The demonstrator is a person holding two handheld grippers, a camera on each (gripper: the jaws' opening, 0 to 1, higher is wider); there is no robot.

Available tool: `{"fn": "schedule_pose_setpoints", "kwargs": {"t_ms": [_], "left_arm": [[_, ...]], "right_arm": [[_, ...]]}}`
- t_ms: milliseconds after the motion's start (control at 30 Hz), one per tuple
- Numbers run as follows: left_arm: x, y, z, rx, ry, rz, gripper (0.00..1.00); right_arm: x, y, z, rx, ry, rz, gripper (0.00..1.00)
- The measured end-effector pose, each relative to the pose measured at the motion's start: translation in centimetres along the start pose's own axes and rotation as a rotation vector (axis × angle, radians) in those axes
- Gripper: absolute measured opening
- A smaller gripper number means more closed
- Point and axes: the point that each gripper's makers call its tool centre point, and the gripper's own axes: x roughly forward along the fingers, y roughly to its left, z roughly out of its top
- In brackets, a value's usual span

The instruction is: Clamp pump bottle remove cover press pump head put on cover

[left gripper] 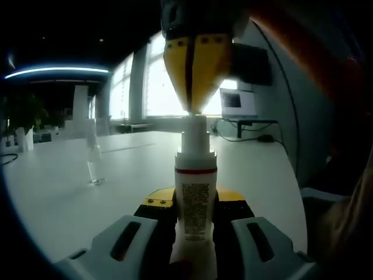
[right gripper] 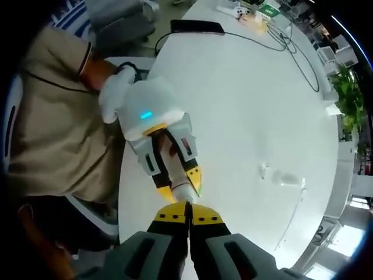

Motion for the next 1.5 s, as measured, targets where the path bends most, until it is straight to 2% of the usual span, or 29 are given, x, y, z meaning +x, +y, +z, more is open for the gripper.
{"fn": "schedule_pose_setpoints", "kwargs": {"t_ms": [333, 900, 1500], "left_arm": [[0.00, -0.01, -0.02, 0.001, -0.001, 0.001, 0.14], [0.00, -0.08, 0.01, -0.001, 0.000, 0.000, 0.14], [0.01, -0.22, 0.03, -0.001, 0.003, -0.004, 0.14]], "right_arm": [[0.04, 0.31, 0.08, -0.020, 0.012, -0.012, 0.00], [0.08, 0.20, 0.09, 0.007, -0.016, -0.009, 0.00], [-0.07, 0.42, -0.19, -0.016, -0.034, -0.010, 0.00]]}}
